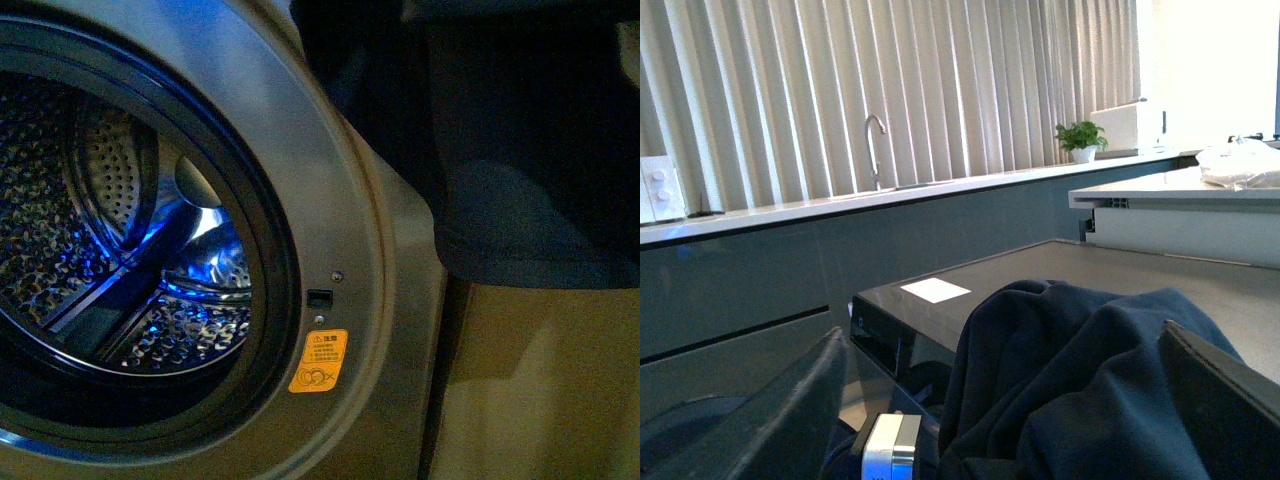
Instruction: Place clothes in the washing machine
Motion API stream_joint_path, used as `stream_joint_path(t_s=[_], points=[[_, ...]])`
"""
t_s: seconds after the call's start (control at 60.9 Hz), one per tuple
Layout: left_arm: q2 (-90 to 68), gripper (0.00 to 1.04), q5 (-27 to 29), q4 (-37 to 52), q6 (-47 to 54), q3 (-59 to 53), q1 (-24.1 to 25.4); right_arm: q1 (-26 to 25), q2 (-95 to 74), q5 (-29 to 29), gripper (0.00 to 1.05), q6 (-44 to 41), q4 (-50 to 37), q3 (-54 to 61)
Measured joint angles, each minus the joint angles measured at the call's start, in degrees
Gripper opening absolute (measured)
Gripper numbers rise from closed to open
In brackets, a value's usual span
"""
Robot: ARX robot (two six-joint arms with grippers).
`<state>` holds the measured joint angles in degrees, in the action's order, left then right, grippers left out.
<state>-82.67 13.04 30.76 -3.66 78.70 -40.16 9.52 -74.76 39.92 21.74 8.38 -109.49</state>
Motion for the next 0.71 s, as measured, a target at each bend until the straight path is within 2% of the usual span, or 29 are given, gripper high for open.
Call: stream_joint_path(t_s=[0.41,0.591,0.706], points=[[3.3,0.09,-1.7,4.0,-4.2,-10.5,5.5,0.0,0.0,0.0,0.97,0.0,0.0,0.0],[7.6,0.09,-4.9,4.4,-6.0,-17.0,10.2,0.0,0.0,0.0,0.97,0.0,0.0,0.0],[12.2,0.09,-7.5,4.6,-6.4,-22.6,15.0,0.0,0.0,0.0,0.97,0.0,0.0,0.0]])
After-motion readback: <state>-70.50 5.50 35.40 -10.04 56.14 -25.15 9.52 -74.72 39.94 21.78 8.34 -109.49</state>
